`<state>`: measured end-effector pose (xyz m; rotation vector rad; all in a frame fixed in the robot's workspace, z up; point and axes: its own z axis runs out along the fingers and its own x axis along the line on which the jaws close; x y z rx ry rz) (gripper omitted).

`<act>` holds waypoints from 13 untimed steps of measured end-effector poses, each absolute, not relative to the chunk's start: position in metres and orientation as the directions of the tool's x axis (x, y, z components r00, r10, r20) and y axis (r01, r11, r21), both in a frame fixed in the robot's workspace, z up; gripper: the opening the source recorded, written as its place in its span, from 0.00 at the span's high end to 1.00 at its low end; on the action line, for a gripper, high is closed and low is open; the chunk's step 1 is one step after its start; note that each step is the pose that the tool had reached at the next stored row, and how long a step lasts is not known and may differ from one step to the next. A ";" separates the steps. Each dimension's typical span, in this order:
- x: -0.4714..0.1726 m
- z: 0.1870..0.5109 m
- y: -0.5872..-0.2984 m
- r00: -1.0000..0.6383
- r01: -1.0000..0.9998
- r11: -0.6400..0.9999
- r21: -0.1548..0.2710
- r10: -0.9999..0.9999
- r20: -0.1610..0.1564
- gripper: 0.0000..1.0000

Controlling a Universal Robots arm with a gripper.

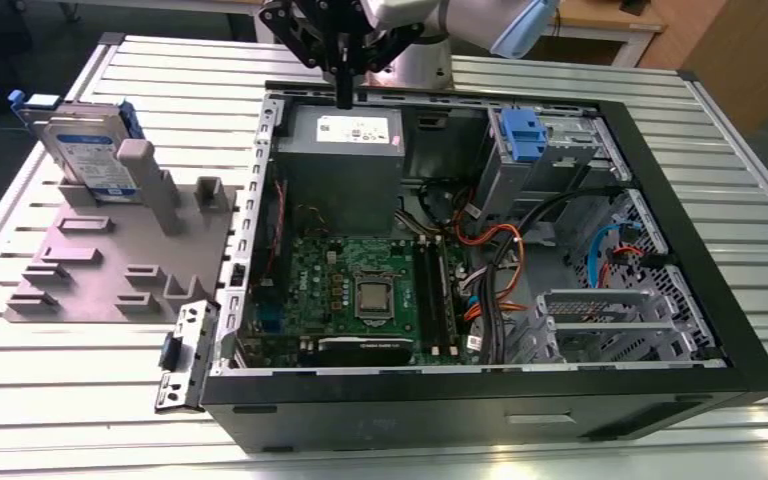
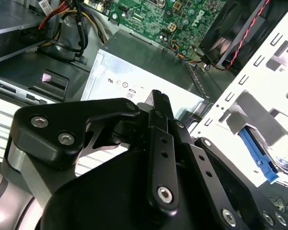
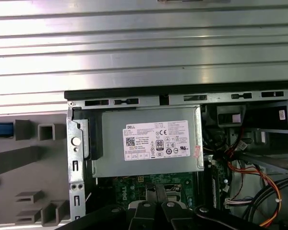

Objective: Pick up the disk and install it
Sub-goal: 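Reach for the disk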

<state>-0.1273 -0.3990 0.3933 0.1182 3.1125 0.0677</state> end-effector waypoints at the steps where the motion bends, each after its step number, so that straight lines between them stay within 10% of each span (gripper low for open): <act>1: -0.128 0.393 -0.399 -0.997 0.075 0.996 0.044 0.076 -0.024 0.89; 13: -0.132 0.393 -0.399 -0.997 0.075 0.996 0.044 0.076 -0.024 0.89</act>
